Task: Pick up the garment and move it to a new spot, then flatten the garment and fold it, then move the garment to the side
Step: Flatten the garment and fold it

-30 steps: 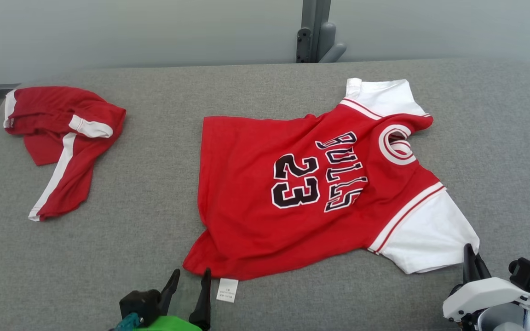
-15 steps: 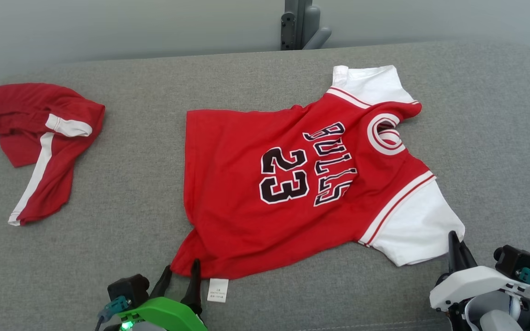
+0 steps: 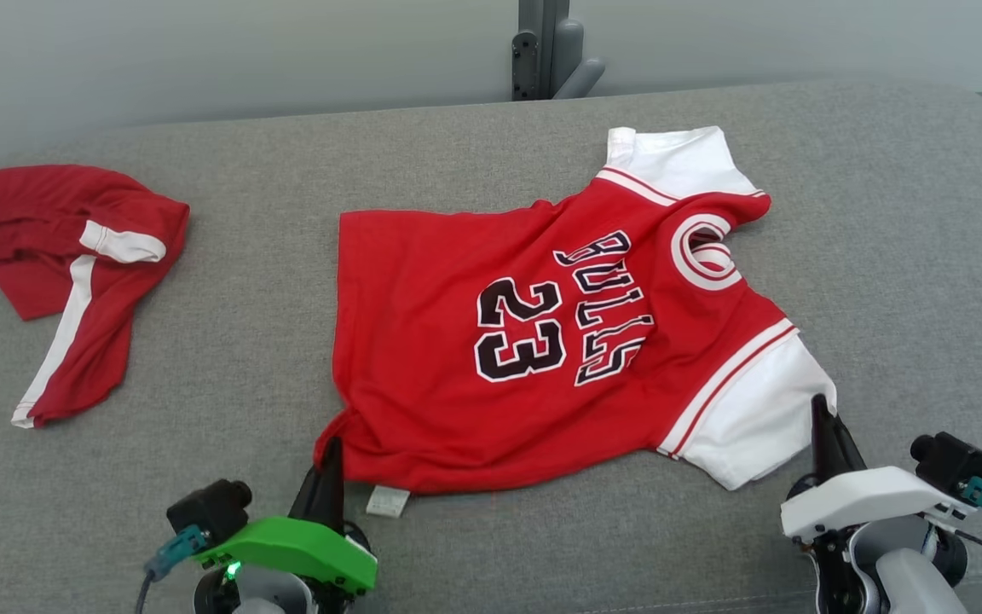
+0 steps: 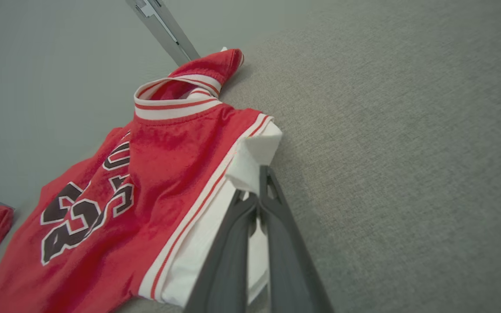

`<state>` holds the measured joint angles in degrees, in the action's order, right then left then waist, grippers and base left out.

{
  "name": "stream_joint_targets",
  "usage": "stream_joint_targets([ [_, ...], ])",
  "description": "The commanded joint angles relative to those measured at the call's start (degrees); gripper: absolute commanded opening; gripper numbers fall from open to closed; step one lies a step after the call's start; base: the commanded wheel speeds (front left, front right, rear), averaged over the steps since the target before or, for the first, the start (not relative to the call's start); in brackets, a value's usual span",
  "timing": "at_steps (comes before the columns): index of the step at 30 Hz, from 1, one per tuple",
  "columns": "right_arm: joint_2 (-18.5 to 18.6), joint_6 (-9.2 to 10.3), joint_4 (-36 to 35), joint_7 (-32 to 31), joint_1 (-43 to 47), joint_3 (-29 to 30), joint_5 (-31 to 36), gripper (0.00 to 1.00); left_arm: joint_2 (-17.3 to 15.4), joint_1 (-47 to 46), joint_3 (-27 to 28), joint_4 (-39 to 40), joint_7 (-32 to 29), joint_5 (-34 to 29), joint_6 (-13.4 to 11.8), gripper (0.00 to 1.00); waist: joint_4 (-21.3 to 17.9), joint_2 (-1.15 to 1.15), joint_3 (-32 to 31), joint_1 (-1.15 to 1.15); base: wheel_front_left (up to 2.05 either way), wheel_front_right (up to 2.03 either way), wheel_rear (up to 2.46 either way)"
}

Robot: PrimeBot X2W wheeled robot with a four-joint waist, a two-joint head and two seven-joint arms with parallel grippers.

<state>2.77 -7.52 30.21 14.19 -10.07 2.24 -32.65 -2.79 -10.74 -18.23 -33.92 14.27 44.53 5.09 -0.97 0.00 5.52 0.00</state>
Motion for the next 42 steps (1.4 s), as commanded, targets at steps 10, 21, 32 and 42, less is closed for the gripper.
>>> stream_joint_targets([
  [10, 1.2, 0.03, -15.3, -1.5, -2.6, -4.8, -13.7, 0.0, -0.3, -0.2, 2.1, 15.7, 0.8, 11.8, 1.9, 0.0, -0.8, 0.0, -2.8, 0.0, 0.0, 0.0, 0.0],
  [21, 4.2, 0.03, -32.7, -3.1, -2.5, -3.0, -22.8, 0.0, -1.5, 1.4, 5.1, 36.9, -0.6, 14.5, -0.7, 0.0, -1.4, 0.0, -5.1, 0.0, 0.0, 0.0, 0.0],
  [32, 5.6, 0.03, -52.4, -6.7, 1.5, 3.9, -29.8, 0.0, -3.6, 2.1, 6.2, 60.6, -5.8, 15.4, -6.7, 0.0, -2.5, 0.0, -5.1, 0.0, 0.0, 0.0, 0.0],
  [42, 3.6, 0.03, -54.5, -16.2, -3.6, 5.0, -27.9, 0.0, -5.2, -5.7, 6.7, 61.1, -11.5, 17.0, -9.6, 0.0, -3.3, 0.0, 0.3, 0.0, 0.0, 0.0, 0.0],
])
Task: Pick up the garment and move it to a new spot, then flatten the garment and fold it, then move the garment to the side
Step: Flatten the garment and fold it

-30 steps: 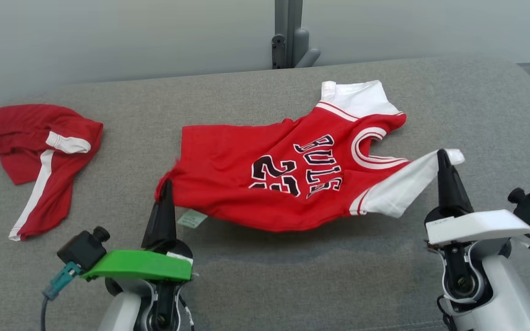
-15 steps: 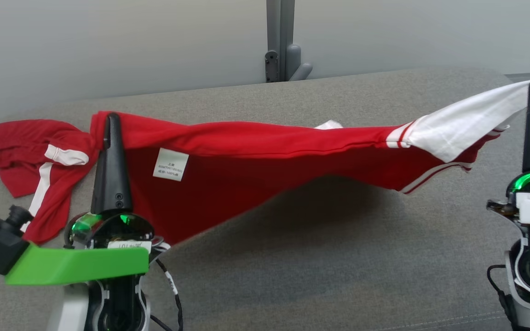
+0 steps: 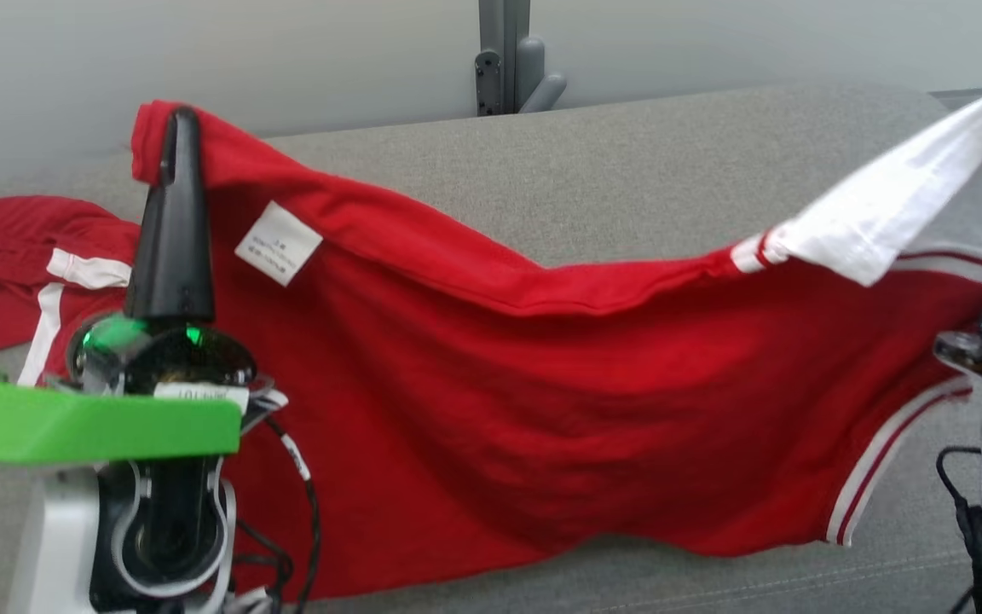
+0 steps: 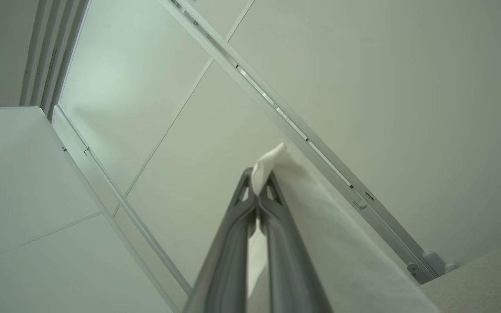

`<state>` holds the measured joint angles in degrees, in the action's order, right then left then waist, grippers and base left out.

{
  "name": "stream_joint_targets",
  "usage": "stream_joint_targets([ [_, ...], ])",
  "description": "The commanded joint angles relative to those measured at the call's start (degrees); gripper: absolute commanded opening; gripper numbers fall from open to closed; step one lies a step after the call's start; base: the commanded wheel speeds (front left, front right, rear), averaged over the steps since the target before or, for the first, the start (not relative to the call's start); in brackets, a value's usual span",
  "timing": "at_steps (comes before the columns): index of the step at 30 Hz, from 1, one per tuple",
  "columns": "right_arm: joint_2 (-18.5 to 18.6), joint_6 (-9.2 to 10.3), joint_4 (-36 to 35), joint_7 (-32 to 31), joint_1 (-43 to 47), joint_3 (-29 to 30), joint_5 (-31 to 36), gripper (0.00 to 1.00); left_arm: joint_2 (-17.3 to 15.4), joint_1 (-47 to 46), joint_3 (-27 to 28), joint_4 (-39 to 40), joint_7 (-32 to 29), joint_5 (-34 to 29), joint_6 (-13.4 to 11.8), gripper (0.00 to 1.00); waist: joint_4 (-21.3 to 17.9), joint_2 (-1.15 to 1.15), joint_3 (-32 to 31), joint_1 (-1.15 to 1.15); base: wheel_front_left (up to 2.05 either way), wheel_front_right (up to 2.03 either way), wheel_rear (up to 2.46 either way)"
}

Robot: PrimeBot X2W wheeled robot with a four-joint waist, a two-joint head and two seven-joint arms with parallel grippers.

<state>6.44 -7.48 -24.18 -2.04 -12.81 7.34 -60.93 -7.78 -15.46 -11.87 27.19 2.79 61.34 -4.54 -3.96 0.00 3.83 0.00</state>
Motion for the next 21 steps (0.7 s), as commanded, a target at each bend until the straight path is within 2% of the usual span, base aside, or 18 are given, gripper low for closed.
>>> stream_joint_targets([
  [1, -0.3, -0.02, 1.5, -1.1, -2.5, 0.0, 0.7, 0.0, -0.4, -2.4, 0.6, -1.6, -0.7, 0.9, -0.1, 0.0, -0.4, 0.0, 3.2, 0.0, 0.0, 0.0, 0.0],
  [6, -2.1, -0.03, 11.8, -4.2, -17.4, 1.6, 4.3, 0.0, -2.4, -15.2, 3.4, -11.1, -4.1, 1.9, -1.2, 0.0, -0.8, 0.0, 10.8, 0.0, 0.0, 0.0, 0.0],
  [11, -3.1, -0.03, 25.1, -4.4, -40.4, 1.3, 10.9, 0.0, -6.2, -35.5, 3.8, -23.9, -7.6, -1.7, -2.5, 0.0, -1.6, 0.0, 20.2, 0.0, 0.0, 0.0, 0.0],
  [13, -3.4, -0.03, 31.0, -2.6, -50.3, 0.3, 15.0, 0.0, -6.4, -44.3, 4.9, -29.9, -8.0, -2.3, -3.9, 0.0, -2.3, 0.0, 23.4, 0.0, 0.0, 0.0, 0.0],
  [16, -3.5, -0.02, 40.6, 2.2, -63.0, -1.2, 19.8, 0.0, -7.8, -56.1, 4.8, -38.8, -7.1, -5.2, -4.2, 0.0, -3.6, 0.0, 25.9, 0.0, 0.0, 0.0, 0.0],
  [17, -3.5, -0.02, 40.6, 2.2, -63.0, -1.2, 19.8, 0.0, -7.8, -56.1, 4.8, -38.8, -7.1, -5.2, -4.2, 0.0, -3.6, 0.0, 25.9, 0.0, 0.0, 0.0, 0.0],
  [21, -3.5, -0.02, 51.7, 10.8, -76.4, -3.8, 21.8, 0.0, -9.6, -68.7, 2.9, -48.5, -4.6, -10.3, -2.8, 0.0, -5.6, 0.0, 27.9, 0.0, 0.0, 0.0, 0.0],
])
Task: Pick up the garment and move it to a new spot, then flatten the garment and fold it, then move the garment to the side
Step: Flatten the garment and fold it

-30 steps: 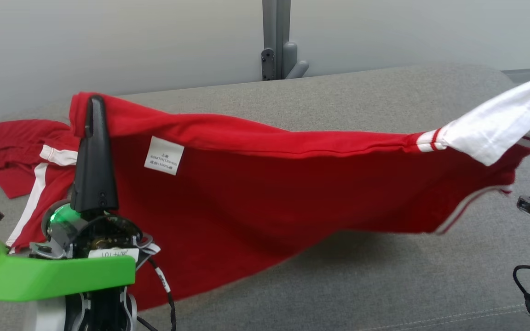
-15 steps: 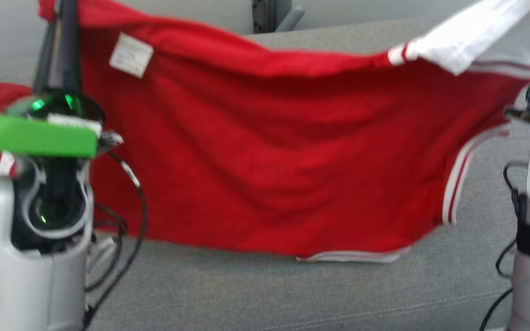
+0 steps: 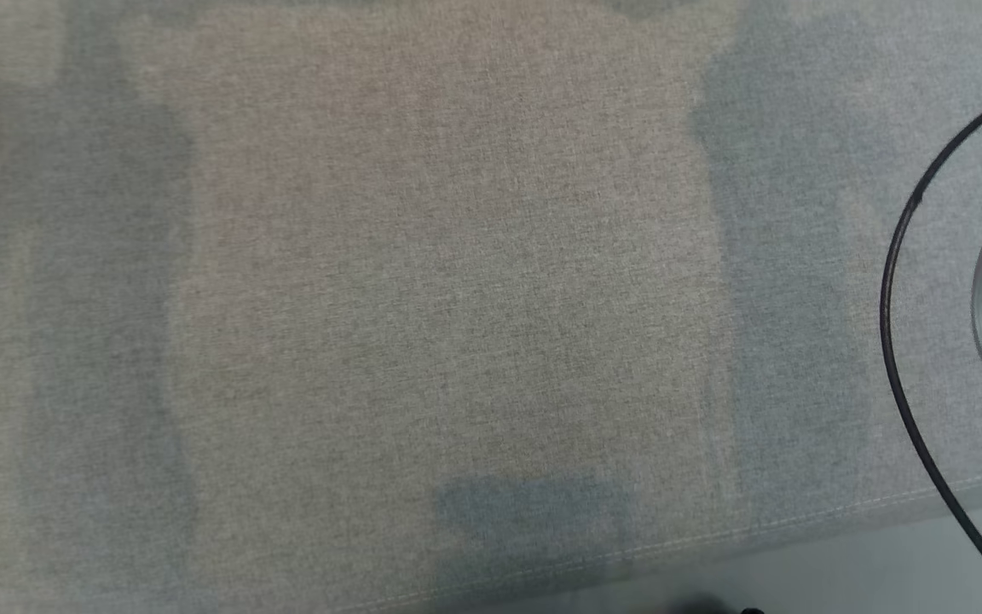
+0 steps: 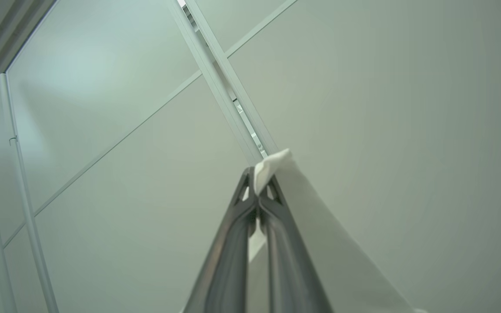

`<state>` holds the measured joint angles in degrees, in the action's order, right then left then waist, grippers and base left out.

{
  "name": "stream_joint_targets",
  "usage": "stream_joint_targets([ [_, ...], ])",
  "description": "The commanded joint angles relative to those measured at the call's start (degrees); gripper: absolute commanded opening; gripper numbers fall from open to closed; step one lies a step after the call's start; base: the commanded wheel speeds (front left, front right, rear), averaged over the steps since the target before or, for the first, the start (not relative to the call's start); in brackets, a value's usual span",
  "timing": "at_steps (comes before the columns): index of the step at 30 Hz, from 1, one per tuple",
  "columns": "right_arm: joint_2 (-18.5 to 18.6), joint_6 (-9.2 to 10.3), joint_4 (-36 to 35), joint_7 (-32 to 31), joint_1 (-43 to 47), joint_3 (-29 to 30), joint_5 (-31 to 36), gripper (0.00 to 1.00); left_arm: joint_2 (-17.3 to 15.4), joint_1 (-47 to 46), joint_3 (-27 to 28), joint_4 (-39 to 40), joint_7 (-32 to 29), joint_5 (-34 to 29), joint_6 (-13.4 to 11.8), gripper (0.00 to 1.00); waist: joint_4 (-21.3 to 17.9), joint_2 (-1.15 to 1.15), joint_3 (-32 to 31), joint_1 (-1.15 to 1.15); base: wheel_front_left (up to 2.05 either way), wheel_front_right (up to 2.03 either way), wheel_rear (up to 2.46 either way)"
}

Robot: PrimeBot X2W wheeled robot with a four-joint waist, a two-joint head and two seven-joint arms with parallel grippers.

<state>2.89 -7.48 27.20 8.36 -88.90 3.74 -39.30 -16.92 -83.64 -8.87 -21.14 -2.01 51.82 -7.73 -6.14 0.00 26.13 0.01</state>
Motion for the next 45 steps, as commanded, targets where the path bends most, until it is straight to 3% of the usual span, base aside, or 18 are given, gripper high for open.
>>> stream_joint_targets([
  [1, 0.0, -0.02, 2.8, 2.1, -2.6, -1.0, 0.1, 0.0, -0.4, -2.9, -0.5, -2.2, 0.9, -1.3, 0.9, 0.0, -3.8, 0.0, 6.0, -0.01, 0.0, 0.0, 0.0],
  [5, 0.0, -0.02, 8.7, 5.0, -8.0, -5.9, -3.6, 0.0, -1.3, -9.4, -1.7, -8.9, 2.9, -3.5, 3.2, 0.0, -5.4, 0.0, 9.4, -0.01, 0.0, 0.0, 0.0],
  [10, 0.0, -0.02, 10.5, 6.5, -4.7, -12.4, -8.7, 0.0, -3.5, -9.0, -1.5, -17.2, 5.9, -3.8, 7.7, 0.0, -6.6, 0.0, 15.4, -0.01, 0.0, 0.0, 0.0],
  [17, 0.0, -0.02, 6.7, 6.8, 2.5, -17.8, -12.1, 0.0, -5.7, -6.9, 0.0, -23.7, 9.5, -2.5, 11.2, 0.0, -6.7, 0.0, 18.4, -0.01, 0.0, 0.0, 0.0],
  [26, 1.5, -0.02, -0.8, 6.8, 10.7, -20.0, -14.4, 0.0, -4.5, -5.2, 0.6, -26.9, 11.4, 0.5, 13.9, 0.0, -5.1, 0.0, 16.5, -0.01, 0.0, 0.0, 0.0],
  [33, 5.3, -0.02, -7.7, 6.7, 21.1, -20.8, -17.2, 0.0, -4.1, 3.1, 1.6, -23.6, 12.8, 5.3, 15.2, 0.0, -3.1, 0.0, 12.4, -0.01, 0.0, 0.0, 0.0],
  [39, 8.5, -0.02, -13.2, 6.0, 32.4, -21.6, -19.8, 0.0, -3.7, 15.6, -0.2, -14.3, 13.3, 10.8, 15.2, 0.0, -0.9, 0.0, 7.4, -0.01, 0.0, 0.0, 0.0],
  [45, 11.3, -0.02, -19.6, 6.3, 49.7, -20.0, -22.9, 0.0, -3.3, 35.7, -2.0, -3.0, 15.7, 14.8, 15.2, 0.0, 2.2, 0.0, 0.4, -0.01, 0.0, 0.0, 0.0],
])
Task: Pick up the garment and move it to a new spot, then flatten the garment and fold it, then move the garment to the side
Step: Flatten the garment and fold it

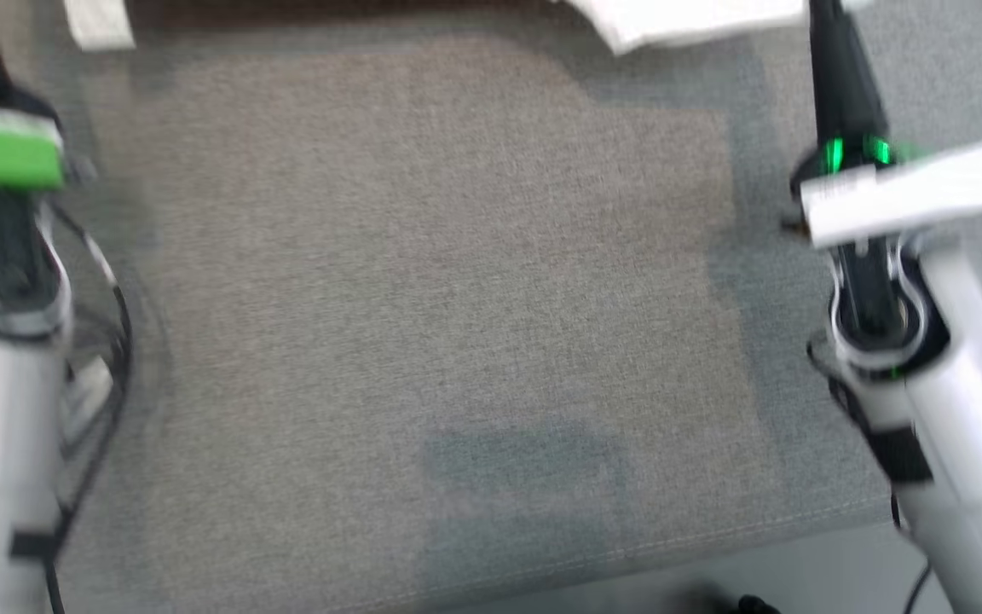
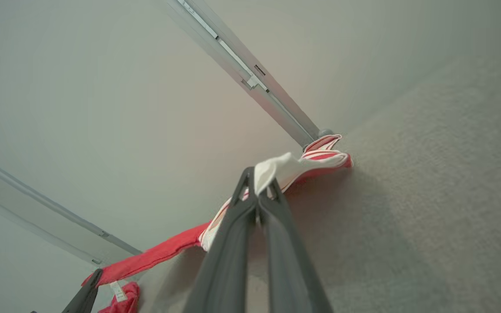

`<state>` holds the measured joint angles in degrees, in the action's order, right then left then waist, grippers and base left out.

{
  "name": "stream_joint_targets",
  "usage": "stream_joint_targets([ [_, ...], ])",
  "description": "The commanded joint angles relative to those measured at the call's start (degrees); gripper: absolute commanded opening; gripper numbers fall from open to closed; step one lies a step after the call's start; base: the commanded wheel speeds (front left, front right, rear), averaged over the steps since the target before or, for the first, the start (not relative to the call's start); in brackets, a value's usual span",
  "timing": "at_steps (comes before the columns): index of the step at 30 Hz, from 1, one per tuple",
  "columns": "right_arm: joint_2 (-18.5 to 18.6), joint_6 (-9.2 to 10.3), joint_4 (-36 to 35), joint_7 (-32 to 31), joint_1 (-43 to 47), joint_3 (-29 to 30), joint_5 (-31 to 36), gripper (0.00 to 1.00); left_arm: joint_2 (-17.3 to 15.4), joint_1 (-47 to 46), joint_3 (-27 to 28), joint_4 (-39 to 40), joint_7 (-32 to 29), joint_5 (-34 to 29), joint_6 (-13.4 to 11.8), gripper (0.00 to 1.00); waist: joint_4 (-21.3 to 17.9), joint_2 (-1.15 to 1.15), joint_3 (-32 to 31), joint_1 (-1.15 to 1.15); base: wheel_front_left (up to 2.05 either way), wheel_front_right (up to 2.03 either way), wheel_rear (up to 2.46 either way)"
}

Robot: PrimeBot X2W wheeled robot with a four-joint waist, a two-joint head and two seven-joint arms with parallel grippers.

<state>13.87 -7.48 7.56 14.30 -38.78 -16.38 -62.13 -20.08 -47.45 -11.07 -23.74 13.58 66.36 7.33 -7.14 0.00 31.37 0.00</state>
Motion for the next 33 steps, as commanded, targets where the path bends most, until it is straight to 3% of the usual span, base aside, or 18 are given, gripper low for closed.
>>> stream_joint_targets([
  [1, 0.6, -0.02, -0.9, 0.4, 2.6, 0.4, -0.4, 0.0, 0.1, 2.8, 0.2, 0.9, 0.5, 0.1, 0.2, 0.0, 3.6, 0.0, -5.9, 0.0, 0.0, 0.0, 0.0],
  [6, 0.7, -0.02, -4.5, 0.7, 16.5, 2.6, -0.5, 0.0, 2.8, 18.1, 2.8, 5.3, 1.7, -0.2, 0.2, 0.0, 4.9, 0.0, -10.7, 0.0, 0.0, 0.0, 0.0],
  [12, -1.9, -0.01, -5.7, 1.0, 29.1, 7.0, 1.9, 0.0, 11.4, 31.6, 10.3, 10.1, 1.7, -4.4, 0.2, 0.0, 6.3, 0.0, -15.3, 0.0, 0.0, 0.0, 0.0],
  [17, -5.3, -0.01, -6.5, 0.9, 36.1, 9.4, 3.6, 0.0, 15.7, 39.8, 12.0, 12.4, 1.7, -8.6, 0.2, 0.0, 7.2, 0.0, -18.2, 0.0, 0.0, 0.0, 0.0],
  [33, -8.0, -0.02, -8.1, 0.9, 47.4, 7.5, 3.2, 0.0, 17.1, 53.1, 10.9, 16.4, 1.6, -8.5, 0.2, 0.0, 7.0, 0.0, -22.3, 0.0, 0.0, 0.0, 0.0],
])
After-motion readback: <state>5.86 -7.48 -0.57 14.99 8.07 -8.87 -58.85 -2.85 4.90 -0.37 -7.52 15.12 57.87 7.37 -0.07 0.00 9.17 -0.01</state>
